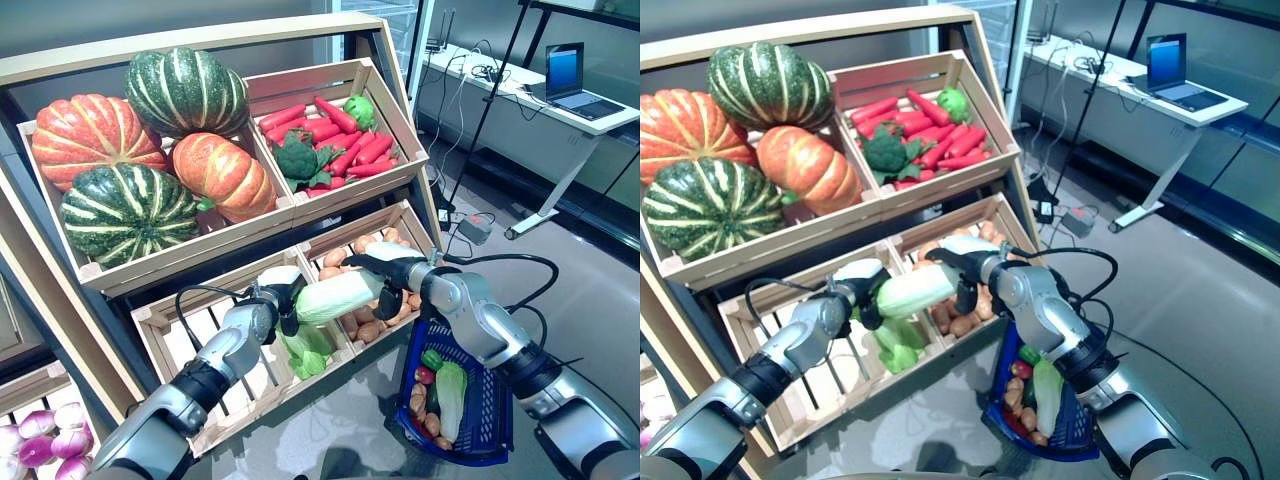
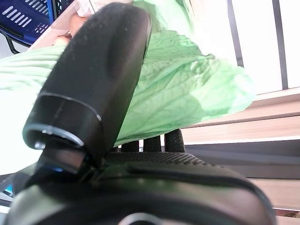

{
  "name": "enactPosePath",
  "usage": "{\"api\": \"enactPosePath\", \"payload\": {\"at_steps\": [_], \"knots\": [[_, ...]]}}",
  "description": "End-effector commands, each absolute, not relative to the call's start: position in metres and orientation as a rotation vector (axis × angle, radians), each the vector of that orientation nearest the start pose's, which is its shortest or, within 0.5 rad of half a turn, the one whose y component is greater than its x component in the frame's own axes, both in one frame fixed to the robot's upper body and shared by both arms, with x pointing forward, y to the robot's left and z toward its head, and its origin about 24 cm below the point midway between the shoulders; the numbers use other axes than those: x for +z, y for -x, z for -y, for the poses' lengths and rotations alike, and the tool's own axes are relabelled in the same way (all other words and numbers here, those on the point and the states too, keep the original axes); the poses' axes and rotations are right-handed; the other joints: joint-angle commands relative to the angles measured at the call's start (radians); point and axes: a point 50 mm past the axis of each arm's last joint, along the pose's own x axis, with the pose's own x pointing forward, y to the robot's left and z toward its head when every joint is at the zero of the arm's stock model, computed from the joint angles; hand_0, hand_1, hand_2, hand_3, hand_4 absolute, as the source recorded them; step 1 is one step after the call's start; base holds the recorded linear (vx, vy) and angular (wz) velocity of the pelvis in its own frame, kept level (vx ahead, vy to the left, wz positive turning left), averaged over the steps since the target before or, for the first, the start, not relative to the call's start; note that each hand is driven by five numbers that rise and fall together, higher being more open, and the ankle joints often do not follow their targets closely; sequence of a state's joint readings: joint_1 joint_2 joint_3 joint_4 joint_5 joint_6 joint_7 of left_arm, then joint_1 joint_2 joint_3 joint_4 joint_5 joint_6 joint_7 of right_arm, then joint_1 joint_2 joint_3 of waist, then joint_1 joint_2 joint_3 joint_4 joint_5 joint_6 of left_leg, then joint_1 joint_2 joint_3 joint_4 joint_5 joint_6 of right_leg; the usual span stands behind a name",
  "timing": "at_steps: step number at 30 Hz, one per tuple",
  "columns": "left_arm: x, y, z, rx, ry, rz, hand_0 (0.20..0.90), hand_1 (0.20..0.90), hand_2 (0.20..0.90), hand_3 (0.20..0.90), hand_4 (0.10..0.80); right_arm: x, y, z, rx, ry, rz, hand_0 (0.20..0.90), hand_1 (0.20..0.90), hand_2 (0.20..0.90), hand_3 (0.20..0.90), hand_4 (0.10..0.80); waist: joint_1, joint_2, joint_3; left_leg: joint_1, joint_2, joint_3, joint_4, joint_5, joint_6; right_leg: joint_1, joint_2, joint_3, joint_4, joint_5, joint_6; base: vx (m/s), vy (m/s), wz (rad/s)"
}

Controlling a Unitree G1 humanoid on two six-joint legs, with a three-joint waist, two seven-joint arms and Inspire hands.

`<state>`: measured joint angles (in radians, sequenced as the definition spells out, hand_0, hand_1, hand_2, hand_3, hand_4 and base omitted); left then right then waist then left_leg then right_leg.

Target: Put vegetables into the basket

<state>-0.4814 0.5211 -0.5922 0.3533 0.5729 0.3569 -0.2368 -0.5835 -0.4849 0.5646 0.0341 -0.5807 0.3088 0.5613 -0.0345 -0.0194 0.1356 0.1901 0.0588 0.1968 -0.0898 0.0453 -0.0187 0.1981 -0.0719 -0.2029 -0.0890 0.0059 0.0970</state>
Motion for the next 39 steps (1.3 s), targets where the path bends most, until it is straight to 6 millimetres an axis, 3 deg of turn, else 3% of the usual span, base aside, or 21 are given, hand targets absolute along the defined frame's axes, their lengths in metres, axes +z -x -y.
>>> {"api": "enactPosePath", "payload": {"at_steps": [1,12,13,14,39], "knots": [[0.138,-0.369,-0.128,-0.299,-1.401,0.027,0.300,0.300,0.300,0.300,0.400,0.160,-0.331,0.066,0.706,1.337,0.153,0.900,0.900,0.900,0.900,0.800,0.018,-0.006,-0.057,0.060,-0.039,-0.007,0.003,-0.162,0.014,0.045,0.010,0.004,0.021,-0.110,-0.019,0.000,0.000,0.00],[0.146,-0.368,-0.120,-0.295,-1.358,0.107,0.300,0.300,0.300,0.300,0.400,0.157,-0.328,0.057,0.799,1.306,0.092,0.900,0.900,0.900,0.900,0.800,0.023,-0.011,-0.061,0.057,-0.040,-0.005,0.003,-0.161,0.015,0.046,0.010,-0.001,0.013,-0.106,-0.022,0.000,0.000,0.00],[0.147,-0.368,-0.119,-0.292,-1.354,0.122,0.300,0.300,0.300,0.300,0.400,0.156,-0.328,0.057,0.807,1.293,0.090,0.328,0.328,0.328,0.328,0.419,0.024,-0.011,-0.061,0.056,-0.040,-0.005,0.003,-0.161,0.014,0.046,0.010,-0.002,0.013,-0.105,-0.023,0.000,0.000,0.00],[0.149,-0.367,-0.119,-0.288,-1.350,0.137,0.300,0.300,0.300,0.300,0.400,0.156,-0.327,0.056,0.816,1.287,0.086,0.300,0.300,0.300,0.300,0.400,0.024,-0.012,-0.061,0.056,-0.040,-0.006,0.003,-0.160,0.014,0.046,0.010,-0.004,0.013,-0.106,-0.023,0.000,0.000,0.00],[0.151,-0.364,-0.123,-0.255,-1.321,0.181,0.300,0.300,0.300,0.300,0.400,0.151,-0.332,0.067,0.788,1.268,0.063,0.300,0.300,0.300,0.300,0.400,0.022,-0.015,-0.073,0.060,-0.040,-0.001,0.003,-0.164,0.014,0.049,0.011,-0.008,0.010,-0.103,-0.022,0.000,0.000,0.00]]}}
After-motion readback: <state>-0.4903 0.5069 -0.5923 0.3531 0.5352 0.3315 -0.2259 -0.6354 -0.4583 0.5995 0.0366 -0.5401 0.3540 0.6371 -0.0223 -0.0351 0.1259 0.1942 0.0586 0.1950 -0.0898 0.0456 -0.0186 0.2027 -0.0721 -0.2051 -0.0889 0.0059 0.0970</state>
